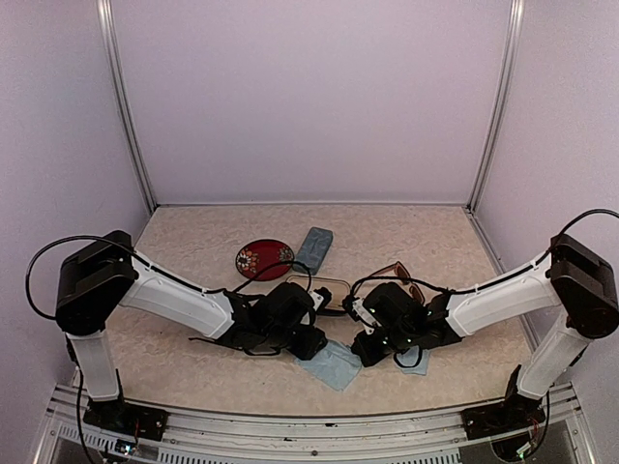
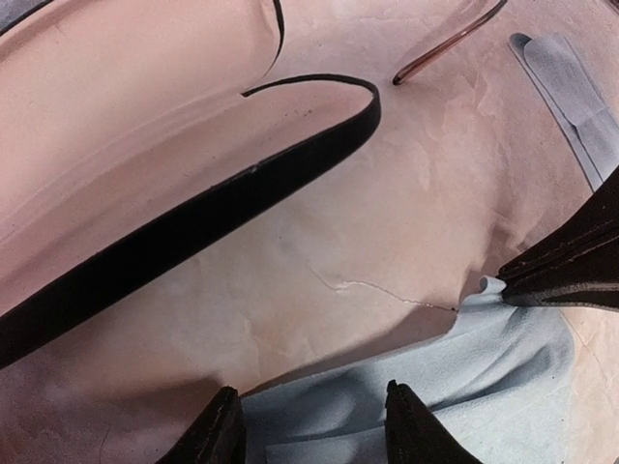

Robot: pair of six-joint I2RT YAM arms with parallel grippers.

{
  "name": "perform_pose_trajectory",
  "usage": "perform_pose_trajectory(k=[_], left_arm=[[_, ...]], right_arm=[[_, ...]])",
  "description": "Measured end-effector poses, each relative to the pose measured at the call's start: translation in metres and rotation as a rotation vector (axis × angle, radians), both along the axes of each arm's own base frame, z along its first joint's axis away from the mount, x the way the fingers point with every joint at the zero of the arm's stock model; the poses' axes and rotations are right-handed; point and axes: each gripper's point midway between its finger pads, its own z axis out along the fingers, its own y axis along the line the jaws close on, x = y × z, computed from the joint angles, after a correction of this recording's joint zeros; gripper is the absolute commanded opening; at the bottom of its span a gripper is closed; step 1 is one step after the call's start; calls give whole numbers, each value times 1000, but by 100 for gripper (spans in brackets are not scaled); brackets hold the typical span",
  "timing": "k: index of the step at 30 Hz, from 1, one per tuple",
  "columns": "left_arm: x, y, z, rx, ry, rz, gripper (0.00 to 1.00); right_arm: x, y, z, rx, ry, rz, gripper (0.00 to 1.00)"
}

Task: Organize the sunglasses
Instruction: Pick up the corner of the glasses cleaning cloth from the center of the board.

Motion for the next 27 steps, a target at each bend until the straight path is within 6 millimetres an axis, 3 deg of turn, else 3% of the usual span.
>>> perform_pose_trajectory(k=[12,27], left_arm=[[9,19,10,-62,14,50,56],[9,8,0,-42,21,32,41]], right_arm=[[0,1,0,4,-1,2,0],[0,1,0,6,-1,2,0]])
